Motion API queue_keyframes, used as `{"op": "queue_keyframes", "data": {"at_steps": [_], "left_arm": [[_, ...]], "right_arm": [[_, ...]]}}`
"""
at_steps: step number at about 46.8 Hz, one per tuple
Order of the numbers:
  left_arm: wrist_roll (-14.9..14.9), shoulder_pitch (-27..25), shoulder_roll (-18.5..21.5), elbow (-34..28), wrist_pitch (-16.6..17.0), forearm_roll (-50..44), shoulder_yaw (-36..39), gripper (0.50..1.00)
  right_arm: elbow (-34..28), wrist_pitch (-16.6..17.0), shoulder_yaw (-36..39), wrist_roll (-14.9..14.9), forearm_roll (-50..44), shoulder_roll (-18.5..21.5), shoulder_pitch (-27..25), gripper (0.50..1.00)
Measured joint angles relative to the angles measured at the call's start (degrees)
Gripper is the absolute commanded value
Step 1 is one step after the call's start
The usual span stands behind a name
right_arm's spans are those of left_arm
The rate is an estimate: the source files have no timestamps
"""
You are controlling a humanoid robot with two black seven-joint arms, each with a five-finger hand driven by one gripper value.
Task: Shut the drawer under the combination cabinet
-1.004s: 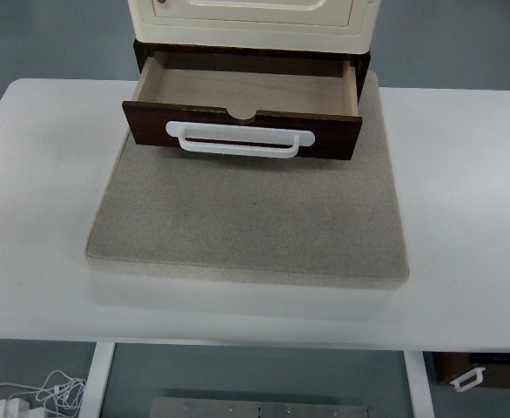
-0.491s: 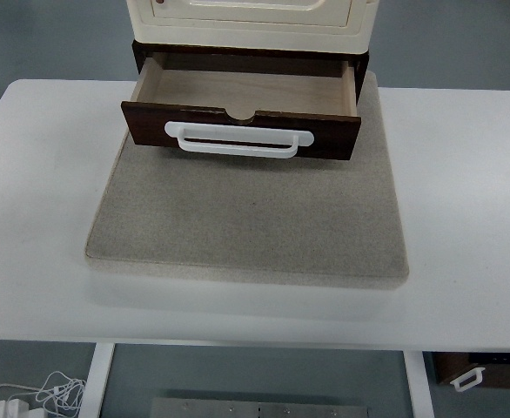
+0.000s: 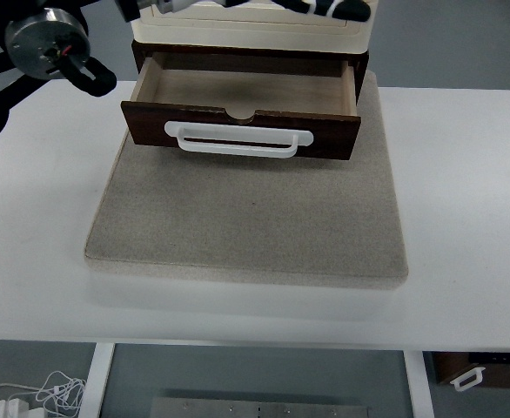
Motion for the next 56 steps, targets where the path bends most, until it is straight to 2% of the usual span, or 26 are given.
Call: {"op": "queue_keyframes", "data": {"at_steps": [12,19,35,45,56], "left_arm": [[2.13,0.33,-3.86,-3.53,-0.72,5.95,7.2,0.994],[3.49,0.66,-5.72,-4.13,-3.05,12.04,10.12,0.994],[17.0,1.68,-7.06,-3.99,-7.24,13.49,18.31,0.996],[25.07,1.37,-6.58,-2.83,-12.83,13.5,18.9,0.996],[30.62,0.3,-6.54,-0.12,-14.96,13.48,18.94,0.996]], "right_arm": [[0.0,0.0,0.0,0.0,-0.02,0.0,0.0,0.952],[0.01,0.0,0.01,0.0,-0.03,0.0,0.0,0.952],[0.01,0.0,0.0,0.0,-0.01,0.0,0.0,0.952],[0.01,0.0,0.0,0.0,-0.01,0.0,0.01,0.952],[0.01,0.0,-0.01,0.0,0.0,0.0,0.02,0.952]]}}
